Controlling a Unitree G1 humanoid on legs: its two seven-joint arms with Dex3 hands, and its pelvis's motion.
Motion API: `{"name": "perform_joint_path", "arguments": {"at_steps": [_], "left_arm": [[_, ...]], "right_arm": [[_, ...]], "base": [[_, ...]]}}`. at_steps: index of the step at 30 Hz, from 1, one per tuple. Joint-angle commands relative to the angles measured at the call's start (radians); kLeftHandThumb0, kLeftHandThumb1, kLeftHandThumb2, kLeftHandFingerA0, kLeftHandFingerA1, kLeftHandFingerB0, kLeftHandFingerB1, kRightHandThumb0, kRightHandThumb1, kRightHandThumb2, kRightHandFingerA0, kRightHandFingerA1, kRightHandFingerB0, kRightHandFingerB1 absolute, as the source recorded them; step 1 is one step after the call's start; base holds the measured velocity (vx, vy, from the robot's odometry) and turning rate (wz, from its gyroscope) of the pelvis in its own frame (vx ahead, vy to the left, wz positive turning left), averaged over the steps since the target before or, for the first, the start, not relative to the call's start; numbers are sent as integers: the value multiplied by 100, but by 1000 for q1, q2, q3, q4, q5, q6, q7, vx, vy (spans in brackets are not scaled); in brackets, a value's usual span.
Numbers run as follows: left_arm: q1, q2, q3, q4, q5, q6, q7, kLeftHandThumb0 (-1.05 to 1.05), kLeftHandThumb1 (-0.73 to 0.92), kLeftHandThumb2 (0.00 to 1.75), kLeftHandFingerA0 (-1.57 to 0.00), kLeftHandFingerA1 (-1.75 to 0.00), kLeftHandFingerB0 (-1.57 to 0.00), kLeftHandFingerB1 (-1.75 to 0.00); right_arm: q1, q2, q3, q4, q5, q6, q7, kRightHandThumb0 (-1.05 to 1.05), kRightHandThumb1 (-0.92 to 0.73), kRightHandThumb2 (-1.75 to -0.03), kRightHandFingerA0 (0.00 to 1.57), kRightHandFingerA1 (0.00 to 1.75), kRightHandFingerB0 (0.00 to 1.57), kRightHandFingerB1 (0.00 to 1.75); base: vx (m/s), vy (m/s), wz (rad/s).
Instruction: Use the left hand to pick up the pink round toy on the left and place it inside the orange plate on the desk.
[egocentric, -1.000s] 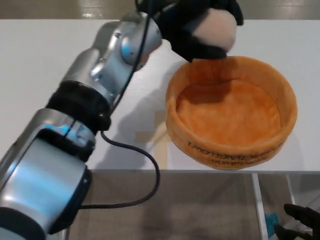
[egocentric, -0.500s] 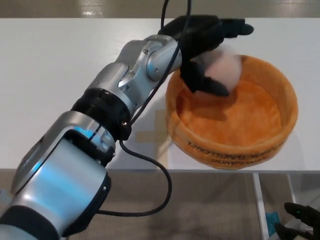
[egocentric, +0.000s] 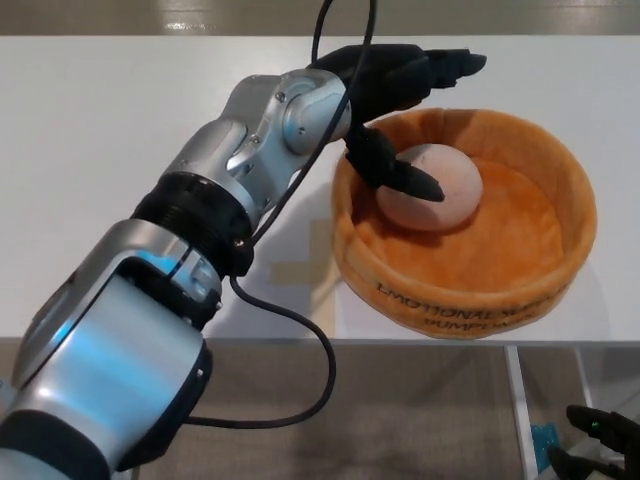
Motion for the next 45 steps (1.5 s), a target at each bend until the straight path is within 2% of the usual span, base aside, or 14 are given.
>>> {"name": "perform_joint_path", "arguments": {"at_steps": [1,7,8,15,16,20,21,25,31,33,34,35,36,45], "left_arm": [[25,18,27,-68,-34,7,-75,-105,64,63,0,0,0,-2],[72,90,104,-292,-115,9,-186,-99,62,59,0,-1,0,0],[96,132,135,-387,-153,6,-233,-87,45,92,0,-4,0,0],[251,283,237,-750,-253,65,-350,-84,44,90,0,-6,0,-2],[282,299,257,-805,-271,81,-358,-94,41,74,0,-14,0,-8],[339,325,292,-894,-311,85,-365,-93,40,74,0,-15,0,-10],[385,349,330,-969,-354,98,-378,-78,39,88,0,-8,0,-6],[489,409,432,-1127,-456,105,-402,-88,37,75,0,-14,0,-6],[610,469,530,-1303,-524,109,-415,-88,36,74,0,-10,0,-6],[668,490,584,-1389,-584,102,-424,-79,40,88,0,-4,0,-3],[683,496,599,-1415,-601,110,-428,-96,49,67,0,-12,0,-10],[691,499,607,-1430,-610,119,-430,-96,49,67,0,-12,0,-10],[742,508,645,-1487,-659,125,-440,-70,37,83,0,-11,0,-8],[1100,508,847,-1738,-985,155,-500,-65,40,82,0,-13,-7,-14]], "right_arm": [[12,9,-3,3,2,1,9,-24,-57,-57,53,42,48,43],[23,9,-7,4,6,-4,16,-23,-57,-57,52,42,48,43],[28,8,-13,6,12,-2,22,-22,-58,-57,51,41,47,42],[58,-4,-12,8,7,6,28,-23,-59,-58,50,40,45,41],[68,-9,-10,9,4,3,32,-24,-60,-58,47,39,44,40],[89,-21,4,12,-13,0,27,-26,-61,-58,47,38,44,39],[105,-28,3,16,-14,0,27,-23,-61,-58,45,38,43,40],[135,-36,-3,17,-8,-7,24,-23,-60,-58,48,37,45,39],[150,-35,-1,10,-9,-27,24,-23,-60,-58,47,38,44,40],[145,-36,4,7,-14,-22,19,-24,-60,-58,47,38,45,40],[144,-36,6,7,-16,-21,17,-24,-60,-58,47,38,44,40],[144,-36,7,7,-17,-22,17,-24,-60,-58,47,38,44,40],[144,-36,5,7,-15,-22,19,-23,-60,-58,45,38,44,40],[126,-36,0,6,-9,-10,10,-28,-59,-58,50,39,45,40]], "base": [[0,0,0],[0,0,0],[0,0,0],[0,0,0],[0,0,0],[0,0,0],[0,0,0],[0,0,0],[0,0,0],[0,0,0],[0,0,0],[0,0,0],[0,0,0],[0,0,0]]}}
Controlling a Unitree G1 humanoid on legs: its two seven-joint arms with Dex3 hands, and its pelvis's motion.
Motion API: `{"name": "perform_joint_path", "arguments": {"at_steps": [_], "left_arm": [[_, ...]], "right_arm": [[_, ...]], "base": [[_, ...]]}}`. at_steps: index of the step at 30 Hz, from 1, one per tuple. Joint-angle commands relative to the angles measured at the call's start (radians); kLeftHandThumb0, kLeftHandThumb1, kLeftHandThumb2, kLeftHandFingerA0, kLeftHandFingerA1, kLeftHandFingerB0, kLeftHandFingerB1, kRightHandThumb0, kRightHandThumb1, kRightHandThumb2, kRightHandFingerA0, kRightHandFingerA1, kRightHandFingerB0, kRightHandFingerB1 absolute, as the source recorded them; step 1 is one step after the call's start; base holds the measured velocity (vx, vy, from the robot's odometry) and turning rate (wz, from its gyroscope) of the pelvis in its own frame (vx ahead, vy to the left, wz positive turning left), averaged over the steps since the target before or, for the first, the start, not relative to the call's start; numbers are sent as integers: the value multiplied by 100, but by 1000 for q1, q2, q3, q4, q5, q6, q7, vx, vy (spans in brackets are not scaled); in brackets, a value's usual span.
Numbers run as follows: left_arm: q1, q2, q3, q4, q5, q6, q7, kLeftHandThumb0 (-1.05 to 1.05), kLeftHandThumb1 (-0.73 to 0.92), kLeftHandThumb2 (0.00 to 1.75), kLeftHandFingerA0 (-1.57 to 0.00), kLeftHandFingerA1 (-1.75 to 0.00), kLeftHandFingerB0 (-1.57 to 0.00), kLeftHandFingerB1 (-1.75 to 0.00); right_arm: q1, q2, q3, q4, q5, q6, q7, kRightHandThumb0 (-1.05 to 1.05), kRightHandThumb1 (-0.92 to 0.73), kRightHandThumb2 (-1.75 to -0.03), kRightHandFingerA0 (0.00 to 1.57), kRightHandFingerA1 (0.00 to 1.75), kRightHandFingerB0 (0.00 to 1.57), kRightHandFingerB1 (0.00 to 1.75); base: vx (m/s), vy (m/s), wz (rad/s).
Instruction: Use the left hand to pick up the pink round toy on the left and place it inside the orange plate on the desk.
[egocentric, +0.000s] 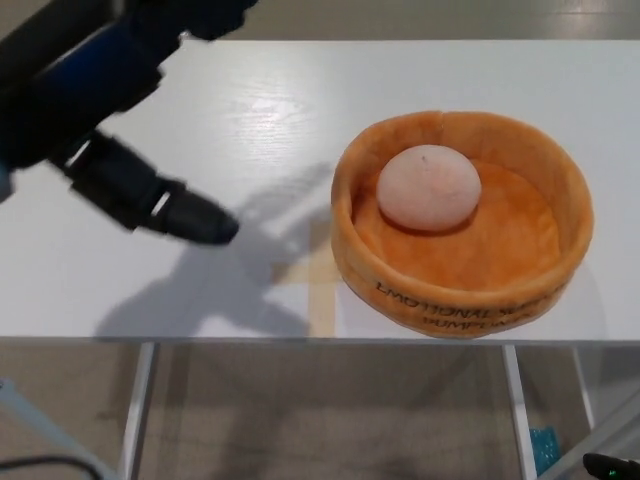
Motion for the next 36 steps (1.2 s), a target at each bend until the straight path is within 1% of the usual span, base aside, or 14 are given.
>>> {"name": "perform_joint_path", "arguments": {"at_steps": [1,5,6,10,12,15,18,19,23,26,30,31,33,36], "left_arm": [[388,45,248,-343,-556,63,-168,-65,40,82,0,-13,-7,-14],[513,26,270,-308,-585,45,-220,-64,40,80,0,-16,-7,-17],[555,23,279,-284,-577,35,-242,-63,37,80,0,-18,-2,-15],[657,30,317,-221,-589,32,-307,-61,35,79,0,-18,0,-15],[723,44,328,-105,-597,40,-395,-60,37,76,0,-15,0,-10],[763,75,318,-17,-573,71,-446,-63,38,75,0,-10,0,-5],[800,99,300,80,-543,69,-489,-65,39,76,0,-13,0,-6],[810,107,278,175,-492,33,-497,-62,37,75,0,-23,0,-13],[818,124,238,312,-416,2,-489,-57,34,73,0,-26,-3,-20],[810,135,200,406,-378,-6,-494,-52,33,74,0,-29,0,-24],[784,150,142,534,-318,-54,-486,-58,36,75,-1,-30,-3,-23],[735,145,93,650,-268,-71,-465,-65,40,78,0,-26,-6,-22],[699,139,60,739,-231,-96,-444,-65,41,80,-1,-30,-5,-24],[597,89,-34,996,-102,-100,-293,-71,49,84,-2,-26,-5,-22]], "right_arm": [[29,-21,1,6,-7,-3,1,-28,-59,-58,50,39,45,40],[20,-27,-6,4,1,6,10,-26,-60,-58,47,39,44,39],[19,-29,-10,4,6,6,16,-25,-60,-58,47,39,43,39],[21,-29,-9,3,3,0,8,-26,-59,-58,48,39,44,39],[26,-35,-5,4,-4,-7,3,-26,-60,-58,48,40,45,39],[23,-39,-15,2,9,-5,18,-24,-60,-58,47,39,43,39],[14,-42,-25,4,19,2,27,-23,-60,-58,48,39,44,39],[9,-42,-15,1,7,-5,16,-24,-60,-58,49,39,45,40],[8,-42,-11,0,1,-11,15,-24,-61,-58,48,39,44,40],[10,-39,-11,1,3,-13,20,-25,-61,-58,48,39,45,40],[9,-36,-13,1,6,-13,20,-25,-60,-58,48,39,46,41],[1,-35,-13,-1,5,-17,15,-25,-60,-58,48,39,46,41],[-6,-34,-16,-3,9,-21,16,-25,-60,-58,48,39,46,41],[-22,-37,-10,-5,3,-16,13,-25,-61,-58,46,39,43,40]], "base": [[0,0,0],[0,0,0],[0,0,0],[0,0,0],[0,0,0],[0,0,0],[0,0,0],[0,0,0],[0,0,0],[0,0,0],[0,0,0],[0,0,0],[0,0,0],[0,0,0]]}}
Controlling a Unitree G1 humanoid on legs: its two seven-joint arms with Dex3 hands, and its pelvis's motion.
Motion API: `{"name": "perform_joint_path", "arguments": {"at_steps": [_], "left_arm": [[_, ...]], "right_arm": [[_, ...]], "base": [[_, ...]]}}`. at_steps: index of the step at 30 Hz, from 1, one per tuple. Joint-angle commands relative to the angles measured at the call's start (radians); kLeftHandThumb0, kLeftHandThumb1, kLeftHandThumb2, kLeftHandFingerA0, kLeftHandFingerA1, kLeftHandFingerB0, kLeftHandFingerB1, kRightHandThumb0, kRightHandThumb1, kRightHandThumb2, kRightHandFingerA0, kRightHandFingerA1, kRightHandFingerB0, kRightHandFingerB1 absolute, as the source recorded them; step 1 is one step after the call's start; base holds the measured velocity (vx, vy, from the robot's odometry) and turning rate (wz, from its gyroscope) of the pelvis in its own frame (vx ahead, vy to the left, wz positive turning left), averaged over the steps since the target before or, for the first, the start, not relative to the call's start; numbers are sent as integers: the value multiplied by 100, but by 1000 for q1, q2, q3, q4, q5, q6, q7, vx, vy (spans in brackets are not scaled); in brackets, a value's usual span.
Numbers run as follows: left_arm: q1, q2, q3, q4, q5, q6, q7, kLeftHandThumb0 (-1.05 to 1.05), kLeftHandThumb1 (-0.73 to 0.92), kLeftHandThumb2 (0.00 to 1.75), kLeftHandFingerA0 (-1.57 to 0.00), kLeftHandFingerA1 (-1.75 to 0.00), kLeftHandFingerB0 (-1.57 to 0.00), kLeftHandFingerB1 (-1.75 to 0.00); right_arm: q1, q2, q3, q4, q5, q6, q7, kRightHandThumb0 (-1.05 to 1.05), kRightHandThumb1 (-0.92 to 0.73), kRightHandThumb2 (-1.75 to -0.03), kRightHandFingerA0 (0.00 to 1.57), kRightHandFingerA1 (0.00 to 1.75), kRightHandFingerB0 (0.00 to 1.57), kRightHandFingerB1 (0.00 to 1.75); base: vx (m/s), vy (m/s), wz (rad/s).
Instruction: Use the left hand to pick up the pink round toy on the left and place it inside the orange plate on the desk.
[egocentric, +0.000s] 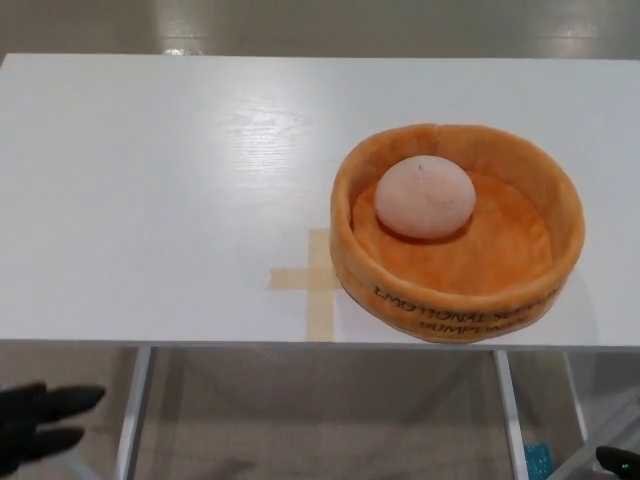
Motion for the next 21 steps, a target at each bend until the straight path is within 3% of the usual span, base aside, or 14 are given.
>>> {"name": "perform_joint_path", "arguments": {"at_steps": [1,10,11,12,16,17,18,19,20,21], "left_arm": [[-163,-39,-194,515,247,-88,112,-71,49,84,-2,-26,-5,-22],[-323,-168,-316,858,341,-61,367,-76,54,90,-2,-23,-4,-19],[-340,-190,-328,887,349,-40,417,-68,57,76,-4,-22,0,-18],[-352,-208,-334,909,352,-26,453,-73,52,89,-2,-22,-3,-20],[-390,-243,-354,977,352,-12,529,-75,52,88,-3,-20,-4,-19],[-402,-262,-354,992,347,-4,553,-69,66,59,0,-22,-1,-21],[-417,-283,-354,1011,341,4,580,-69,66,59,0,-22,-1,-21],[-429,-297,-355,1020,337,9,597,-71,53,90,0,-19,-1,-19],[-441,-311,-355,1028,333,14,612,-71,53,90,0,-19,-1,-19],[-451,-323,-360,1033,338,19,633,-65,70,63,0,-19,0,-20]], "right_arm": [[-14,-12,-5,-4,4,-13,15,-25,-61,-58,46,39,43,40],[-21,-11,-5,-4,5,-26,27,-28,-60,-58,47,39,46,41],[-18,-7,-6,-3,6,-28,26,-27,-58,-58,48,39,47,41],[-14,-4,-7,-3,8,-28,31,-26,-59,-57,45,38,45,41],[-13,0,-6,-1,8,-25,36,-25,-60,-58,46,38,45,41],[-13,4,-3,-2,4,-25,30,-24,-59,-58,48,39,46,41],[-12,9,2,-2,-1,-25,22,-24,-59,-58,48,39,46,41],[-12,14,2,-4,1,-29,29,-25,-60,-57,47,40,44,42],[-12,18,0,-5,5,-35,38,-25,-60,-57,47,40,44,42],[-12,22,2,-5,3,-39,38,-27,-59,-57,47,40,45,42]], "base": [[0,0,0],[0,0,0],[0,0,0],[0,0,0],[0,0,0],[0,0,0],[0,0,0],[0,0,0],[0,0,0],[0,0,0]]}}
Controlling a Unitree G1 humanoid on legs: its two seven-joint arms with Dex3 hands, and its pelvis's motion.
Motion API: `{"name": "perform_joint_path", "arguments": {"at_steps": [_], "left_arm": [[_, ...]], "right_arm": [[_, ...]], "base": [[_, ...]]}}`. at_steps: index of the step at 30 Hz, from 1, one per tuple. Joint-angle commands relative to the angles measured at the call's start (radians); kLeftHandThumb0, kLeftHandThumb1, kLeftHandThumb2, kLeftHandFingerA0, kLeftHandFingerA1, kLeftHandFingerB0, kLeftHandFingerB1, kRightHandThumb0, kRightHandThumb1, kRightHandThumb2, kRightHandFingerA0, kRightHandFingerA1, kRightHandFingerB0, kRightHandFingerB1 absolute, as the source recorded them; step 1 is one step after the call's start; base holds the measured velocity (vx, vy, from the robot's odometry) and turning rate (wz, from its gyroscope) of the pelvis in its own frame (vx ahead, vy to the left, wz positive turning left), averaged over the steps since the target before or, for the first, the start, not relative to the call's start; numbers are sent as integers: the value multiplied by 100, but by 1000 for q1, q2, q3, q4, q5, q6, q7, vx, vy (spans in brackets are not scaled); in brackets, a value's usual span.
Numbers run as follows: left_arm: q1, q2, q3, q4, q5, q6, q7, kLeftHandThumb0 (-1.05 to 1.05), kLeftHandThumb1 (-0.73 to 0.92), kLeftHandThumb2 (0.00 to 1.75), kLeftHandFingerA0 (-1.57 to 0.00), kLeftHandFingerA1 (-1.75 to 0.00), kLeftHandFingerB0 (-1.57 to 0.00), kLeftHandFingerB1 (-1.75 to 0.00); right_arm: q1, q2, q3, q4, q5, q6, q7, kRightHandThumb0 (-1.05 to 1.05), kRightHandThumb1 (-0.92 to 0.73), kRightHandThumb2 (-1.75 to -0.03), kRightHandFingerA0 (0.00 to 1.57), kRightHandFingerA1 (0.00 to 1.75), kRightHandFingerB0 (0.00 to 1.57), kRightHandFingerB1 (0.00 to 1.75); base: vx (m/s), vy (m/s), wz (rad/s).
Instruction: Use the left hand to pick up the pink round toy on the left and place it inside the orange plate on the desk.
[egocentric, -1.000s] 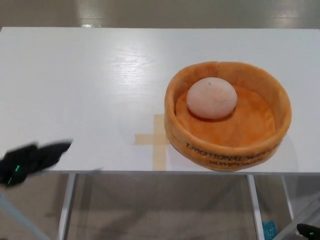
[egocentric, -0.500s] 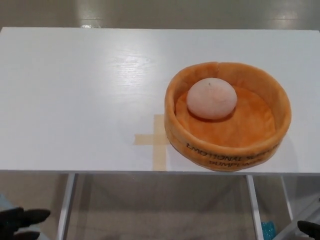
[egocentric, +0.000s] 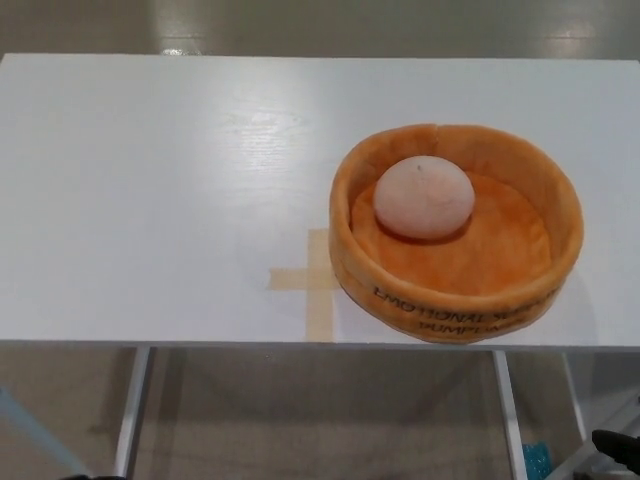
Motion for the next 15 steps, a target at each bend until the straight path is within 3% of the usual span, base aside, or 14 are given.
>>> {"name": "perform_joint_path", "arguments": {"at_steps": [1,5,6,7,12,13,15], "left_arm": [[-129,-145,-70,239,155,42,403,-65,70,63,0,-19,0,-20],[-158,-206,-71,253,155,13,505,-61,71,61,-2,-24,-1,-22],[-162,-212,-71,255,156,10,514,-64,53,89,0,-27,0,-23],[-166,-215,-71,258,156,10,519,-64,53,89,0,-27,0,-23],[-180,-227,-71,272,158,-4,548,-56,48,85,0,-35,-3,-29],[-183,-228,-69,277,156,-7,551,-55,66,60,-6,-28,-4,-25],[-185,-229,-68,279,155,-8,553,-55,66,60,-6,-28,-4,-25]], "right_arm": [[17,24,5,-5,1,-40,31,-27,-59,-57,47,40,45,42],[7,48,20,-3,-11,-22,17,-22,-60,-58,47,40,44,41],[6,49,23,-3,-14,-21,16,-23,-60,-58,47,39,44,41],[6,49,25,-2,-16,-22,16,-23,-60,-58,47,39,44,41],[3,51,43,-3,-32,-15,0,-25,-60,-58,49,40,45,41],[3,52,46,-2,-33,-13,-2,-26,-61,-58,48,40,46,40],[3,52,48,-2,-34,-12,-3,-26,-61,-58,48,40,46,40]], "base": [[0,0,0],[0,0,0],[0,0,0],[0,0,0],[0,0,0],[0,0,0],[0,0,0]]}}
